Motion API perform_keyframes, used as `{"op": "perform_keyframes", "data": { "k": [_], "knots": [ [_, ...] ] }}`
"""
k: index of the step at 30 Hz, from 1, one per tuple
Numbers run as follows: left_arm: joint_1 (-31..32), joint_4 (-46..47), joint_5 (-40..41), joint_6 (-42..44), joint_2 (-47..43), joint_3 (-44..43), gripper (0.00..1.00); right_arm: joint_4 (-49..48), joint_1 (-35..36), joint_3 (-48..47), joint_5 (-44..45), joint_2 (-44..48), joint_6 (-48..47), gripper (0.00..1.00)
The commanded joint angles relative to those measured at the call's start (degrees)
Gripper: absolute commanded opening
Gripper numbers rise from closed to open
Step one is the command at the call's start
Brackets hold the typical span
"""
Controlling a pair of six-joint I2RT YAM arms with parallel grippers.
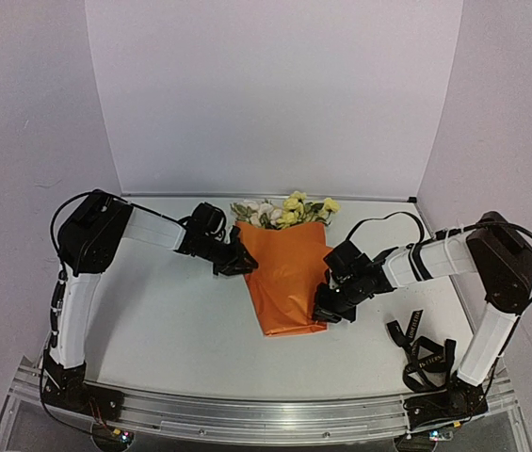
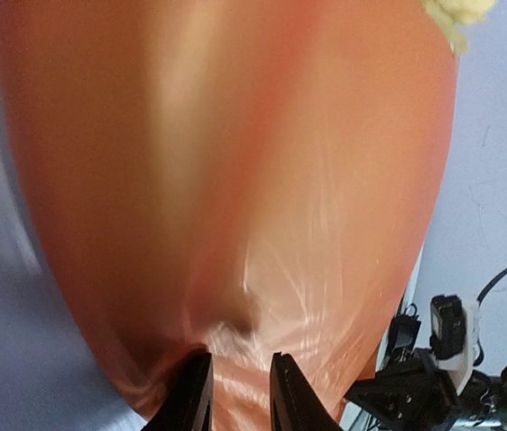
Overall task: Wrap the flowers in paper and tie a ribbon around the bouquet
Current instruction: Press the fold line on the folded wrapping paper.
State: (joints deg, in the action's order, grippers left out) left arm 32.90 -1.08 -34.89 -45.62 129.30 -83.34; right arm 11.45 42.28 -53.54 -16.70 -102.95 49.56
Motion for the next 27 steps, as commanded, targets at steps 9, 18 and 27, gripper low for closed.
{"op": "perform_keyframes", "data": {
  "k": [9, 18, 27],
  "knots": [
    [-9.09, -4.51, -0.7, -1.22, 13.17, -20.5, 0.27, 3.22, 0.79, 2.7, 1.16, -3.38, 0.15, 0.0],
    [-12.67, -8.25, -4.44, -0.89, 19.2, -36.67, 0.29, 3.35, 0.79, 2.36, 1.35, -2.54, 1.01, 0.0],
    [-10.77, -7.47, -2.43, 3.45, 1.8, -21.47, 0.29, 11.29, 0.79, -3.27, 2.85, 5.29, 0.11, 0.31]
  ]
}}
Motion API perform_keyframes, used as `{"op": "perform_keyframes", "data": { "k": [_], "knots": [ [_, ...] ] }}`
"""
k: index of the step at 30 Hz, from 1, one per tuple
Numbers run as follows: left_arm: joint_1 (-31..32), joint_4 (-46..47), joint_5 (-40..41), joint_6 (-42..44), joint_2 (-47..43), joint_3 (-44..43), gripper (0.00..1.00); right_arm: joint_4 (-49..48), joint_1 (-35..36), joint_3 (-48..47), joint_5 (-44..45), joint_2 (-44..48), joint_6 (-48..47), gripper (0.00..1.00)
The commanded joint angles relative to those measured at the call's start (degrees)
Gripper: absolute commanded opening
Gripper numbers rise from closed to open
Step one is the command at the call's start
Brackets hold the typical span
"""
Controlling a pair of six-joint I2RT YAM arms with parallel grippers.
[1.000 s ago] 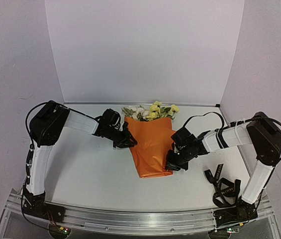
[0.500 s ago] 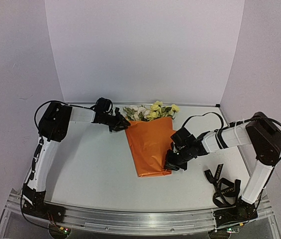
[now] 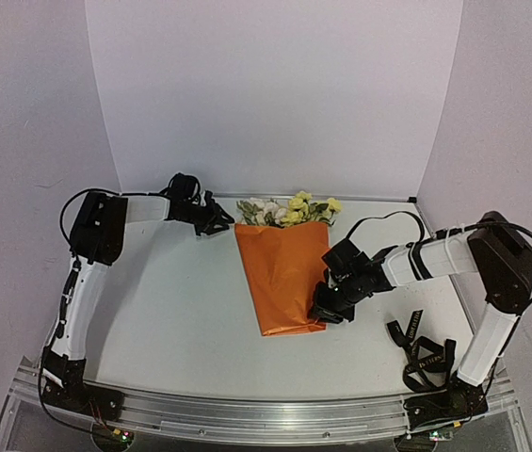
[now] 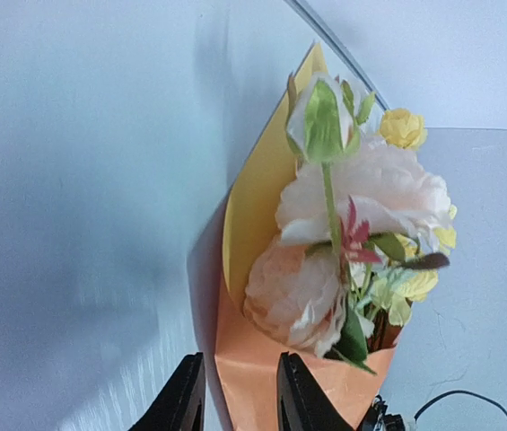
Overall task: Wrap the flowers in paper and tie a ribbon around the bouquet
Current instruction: Press the fold line on the folded wrapping paper, then adjust the folded bouquet at the center of the board.
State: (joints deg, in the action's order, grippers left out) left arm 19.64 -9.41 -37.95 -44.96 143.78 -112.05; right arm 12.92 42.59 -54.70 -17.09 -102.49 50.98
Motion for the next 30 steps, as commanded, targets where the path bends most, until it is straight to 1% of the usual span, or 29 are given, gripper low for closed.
{"op": "perform_keyframes", "data": {
  "k": [1, 3, 5, 8, 12, 15, 17, 24, 30],
  "knots": [
    [3.43, 0.77, 1.0, 3.12, -14.69, 10.32, 0.29, 11.21, 0.43, -2.56, 3.94, 6.05, -1.9, 0.35],
    [5.52, 0.66, 2.33, 3.52, -18.49, 16.91, 0.27, 14.84, 0.34, -3.84, 5.51, 7.77, -3.35, 0.44],
    [8.17, 0.65, 4.07, 3.74, -21.9, 21.6, 0.27, 17.04, 0.0, -4.6, 6.24, 8.7, -5.29, 0.52],
    [11.28, 1.82, 5.97, 3.16, -24.9, 28.62, 0.26, 17.97, -1.75, -4.58, 5.71, 8.4, -7.72, 0.65],
    [14.17, 4.0, 5.71, 2.27, -26.0, 33.35, 0.26, 15.61, -5.52, -6.14, 0.76, 4.24, -9.86, 0.75],
    [14.98, 4.48, 5.21, 2.19, -25.86, 34.51, 0.25, 13.42, -6.94, -7.73, -2.36, 0.96, -10.09, 0.74],
    [15.19, 4.44, 5.36, 2.11, -26.17, 35.35, 0.25, 11.7, -7.39, -8.0, -3.45, -0.83, -9.49, 0.7],
    [15.25, 5.97, 5.76, 0.76, -27.87, 38.14, 0.25, 4.77, -7.68, -6.76, -4.88, -4.92, -5.93, 0.41],
    [15.25, 8.35, 6.23, -1.01, -29.97, 41.74, 0.26, 2.06, -7.21, -7.76, -7.6, -7.91, -4.03, 0.22]
  ]
}}
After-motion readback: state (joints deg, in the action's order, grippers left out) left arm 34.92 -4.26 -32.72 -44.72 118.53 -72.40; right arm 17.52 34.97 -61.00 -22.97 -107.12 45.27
